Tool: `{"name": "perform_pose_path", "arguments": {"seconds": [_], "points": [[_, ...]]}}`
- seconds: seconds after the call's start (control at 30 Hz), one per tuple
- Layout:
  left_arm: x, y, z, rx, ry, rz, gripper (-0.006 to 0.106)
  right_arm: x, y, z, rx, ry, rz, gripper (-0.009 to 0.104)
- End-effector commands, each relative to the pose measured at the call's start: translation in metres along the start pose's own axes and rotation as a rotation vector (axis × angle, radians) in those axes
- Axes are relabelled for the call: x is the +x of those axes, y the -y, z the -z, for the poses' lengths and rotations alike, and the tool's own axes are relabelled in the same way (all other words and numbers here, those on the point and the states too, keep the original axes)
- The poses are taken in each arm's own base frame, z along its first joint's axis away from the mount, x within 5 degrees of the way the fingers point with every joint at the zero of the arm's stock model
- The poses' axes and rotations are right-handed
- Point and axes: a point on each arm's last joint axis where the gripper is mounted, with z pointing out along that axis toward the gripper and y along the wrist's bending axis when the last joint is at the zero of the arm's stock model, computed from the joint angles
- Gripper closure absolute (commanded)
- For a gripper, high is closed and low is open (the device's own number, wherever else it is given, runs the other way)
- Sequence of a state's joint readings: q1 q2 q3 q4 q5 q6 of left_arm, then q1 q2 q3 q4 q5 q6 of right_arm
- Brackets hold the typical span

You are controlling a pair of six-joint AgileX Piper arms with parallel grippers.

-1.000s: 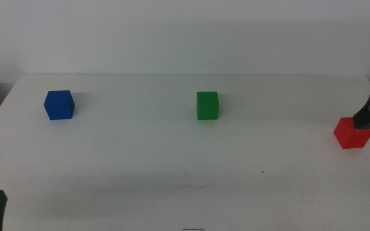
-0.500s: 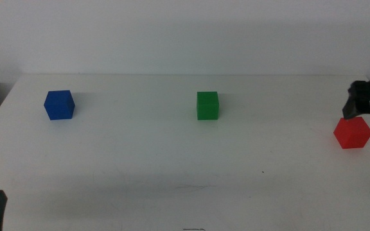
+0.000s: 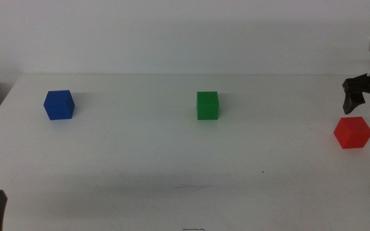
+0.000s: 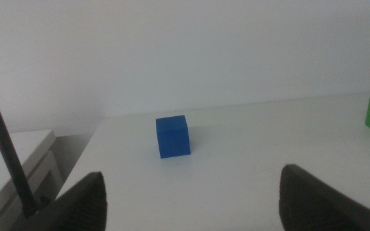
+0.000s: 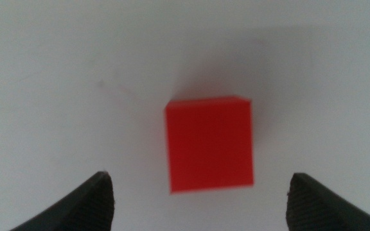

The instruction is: Stack red cubes first, then green, then blue cubes in a specific spot.

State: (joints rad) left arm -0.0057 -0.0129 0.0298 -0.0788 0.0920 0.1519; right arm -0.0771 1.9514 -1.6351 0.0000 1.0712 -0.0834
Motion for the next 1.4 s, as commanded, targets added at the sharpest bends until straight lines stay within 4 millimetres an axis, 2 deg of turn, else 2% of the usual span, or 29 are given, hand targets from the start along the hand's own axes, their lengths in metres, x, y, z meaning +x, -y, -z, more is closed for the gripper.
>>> {"name": "perform_pose_path", "arguments": {"seconds": [0.0,0.37,0.63,0.83,0.9,0.93,1.13,1.17,1.2,1.37], "points": [[-0.01,-0.001,0.002,-0.011,0.105,0.015,0.011,-0.011,0.009,0.024,0.026,0.091,0.016,0.001],[-0.01,-0.001,0.002,-0.011,0.105,0.015,0.011,-0.018,0.011,-0.018,0.021,0.037,0.039,0.001],[-0.01,-0.001,0.002,-0.011,0.105,0.015,0.011,-0.018,0.011,-0.039,0.016,-0.001,0.043,0.001],[-0.01,-0.001,0.002,-0.011,0.105,0.015,0.011,-0.017,0.011,-0.05,0.013,-0.027,0.061,0.008],[-0.01,-0.001,0.002,-0.011,0.105,0.015,0.011,-0.017,0.011,-0.052,0.012,-0.032,0.061,0.014],[-0.01,-0.001,0.002,-0.011,0.105,0.015,0.011,-0.017,0.011,-0.052,0.012,-0.036,0.063,0.029],[-0.01,-0.001,0.002,-0.011,0.105,0.015,0.011,-0.016,0.01,-0.052,0.008,-0.038,0.077,0.077],[-0.01,-0.001,0.002,-0.011,0.105,0.015,0.011,-0.016,0.009,-0.047,0.007,-0.038,0.065,0.09],[-0.01,-0.001,0.002,-0.011,0.105,0.015,0.011,-0.016,0.009,-0.042,0.007,-0.034,0.051,0.097],[-0.01,-0.001,0.002,-0.011,0.105,0.015,0.011,-0.014,-0.006,-0.005,0.007,0.004,-0.012,0.096]]}}
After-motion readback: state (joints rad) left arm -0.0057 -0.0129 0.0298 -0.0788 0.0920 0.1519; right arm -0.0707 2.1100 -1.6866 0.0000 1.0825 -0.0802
